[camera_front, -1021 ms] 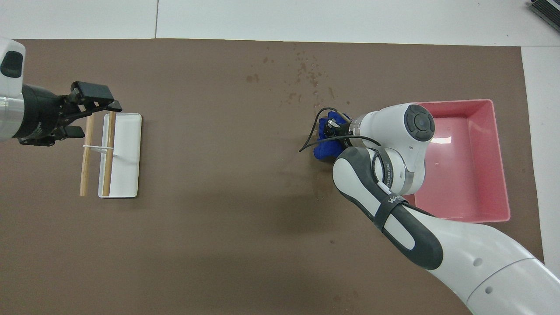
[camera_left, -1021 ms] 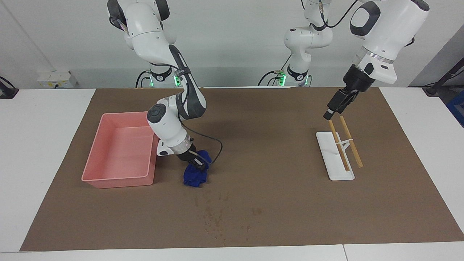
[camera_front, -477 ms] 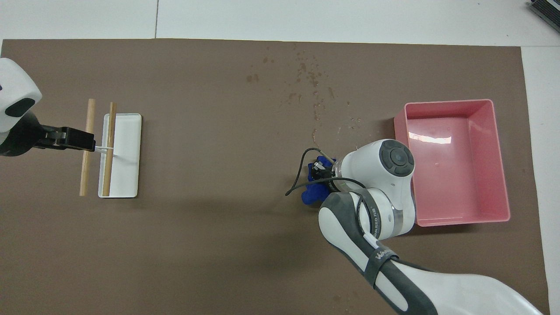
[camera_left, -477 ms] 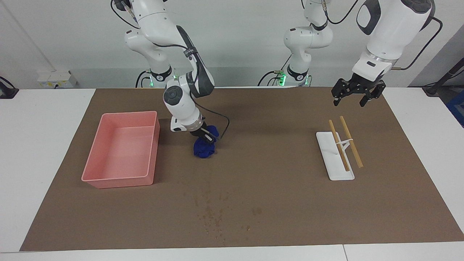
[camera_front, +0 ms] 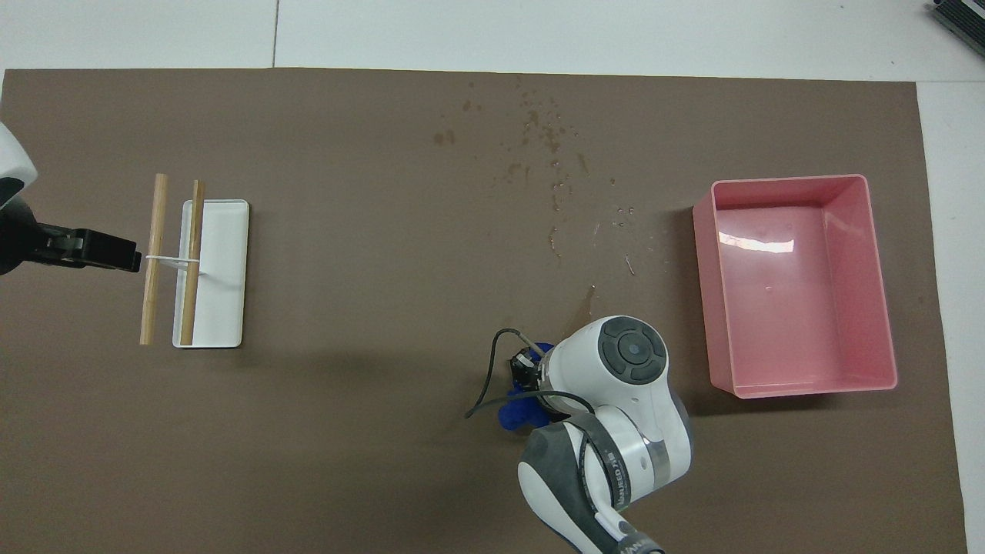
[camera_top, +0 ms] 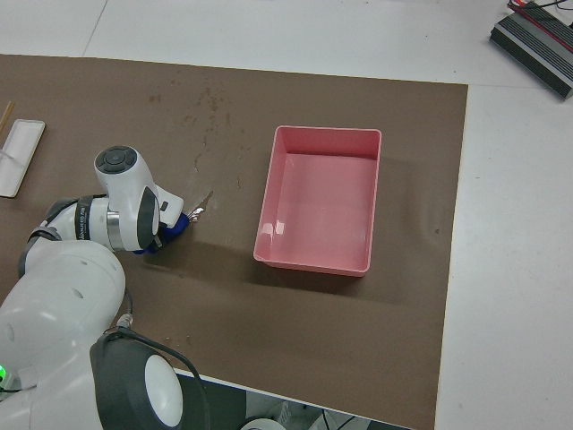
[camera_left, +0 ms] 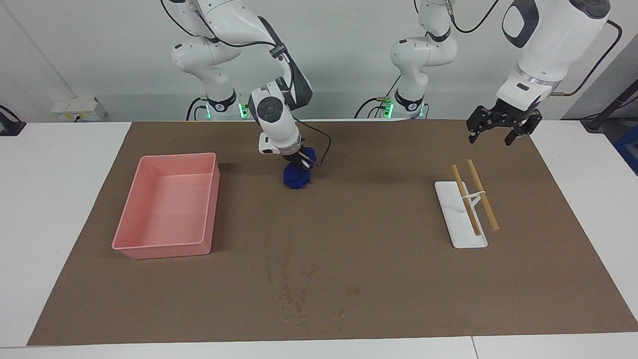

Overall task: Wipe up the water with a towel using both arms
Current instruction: 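Wipe the water spill with the towel using the right gripper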

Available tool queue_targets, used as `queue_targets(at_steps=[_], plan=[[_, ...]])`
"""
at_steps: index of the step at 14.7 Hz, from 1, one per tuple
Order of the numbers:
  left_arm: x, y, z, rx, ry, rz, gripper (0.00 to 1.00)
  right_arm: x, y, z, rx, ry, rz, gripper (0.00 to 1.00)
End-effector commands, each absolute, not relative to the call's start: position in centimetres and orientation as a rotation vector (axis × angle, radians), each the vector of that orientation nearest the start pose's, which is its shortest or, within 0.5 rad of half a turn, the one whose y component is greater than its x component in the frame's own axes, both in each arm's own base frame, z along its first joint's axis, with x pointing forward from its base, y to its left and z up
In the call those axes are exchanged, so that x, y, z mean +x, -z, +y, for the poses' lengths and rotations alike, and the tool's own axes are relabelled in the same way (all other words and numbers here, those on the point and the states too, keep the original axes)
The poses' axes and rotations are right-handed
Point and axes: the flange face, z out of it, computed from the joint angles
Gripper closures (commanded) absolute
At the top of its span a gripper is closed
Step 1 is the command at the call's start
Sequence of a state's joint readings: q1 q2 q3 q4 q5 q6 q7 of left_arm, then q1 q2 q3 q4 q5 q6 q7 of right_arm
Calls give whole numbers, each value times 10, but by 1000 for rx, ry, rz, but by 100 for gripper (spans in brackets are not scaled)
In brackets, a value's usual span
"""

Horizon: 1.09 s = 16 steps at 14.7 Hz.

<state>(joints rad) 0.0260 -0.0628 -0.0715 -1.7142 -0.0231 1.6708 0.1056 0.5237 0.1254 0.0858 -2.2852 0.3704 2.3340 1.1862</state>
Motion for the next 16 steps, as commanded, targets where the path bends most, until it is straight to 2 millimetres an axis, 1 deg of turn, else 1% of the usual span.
queue_targets(at_steps=[1,2,4,6,7,9,10,11,13,14,16], plan=[[535,-603,-18,-3149,23,224,0,412,-291,288,-2798,-371,1202,100],[535,-603,-18,-3149,23,224,0,418,-291,279,-2827,-349,1153,100],[535,-603,-22,-3147,22,239,0,442,-289,242,-2834,-323,1094,100],[535,-603,-24,-3147,22,244,0,460,-286,212,-2836,-287,1021,100],[535,-603,-24,-3147,22,244,0,469,-286,199,-2833,-250,988,100],[535,-603,-24,-3147,22,244,0,493,-285,177,-2814,-119,924,100],[535,-602,-24,-3147,20,244,0,504,-284,173,-2809,-63,888,100],[535,-603,-24,-3147,22,244,0,519,-287,177,-2794,-13,874,100],[535,-603,-24,-3147,22,244,0,546,-288,188,-2763,24,871,100],[535,-603,-24,-3147,22,244,0,558,-286,192,-2751,37,871,100],[535,-603,-24,-3147,22,244,0,587,-292,197,-2714,88,878,100]])
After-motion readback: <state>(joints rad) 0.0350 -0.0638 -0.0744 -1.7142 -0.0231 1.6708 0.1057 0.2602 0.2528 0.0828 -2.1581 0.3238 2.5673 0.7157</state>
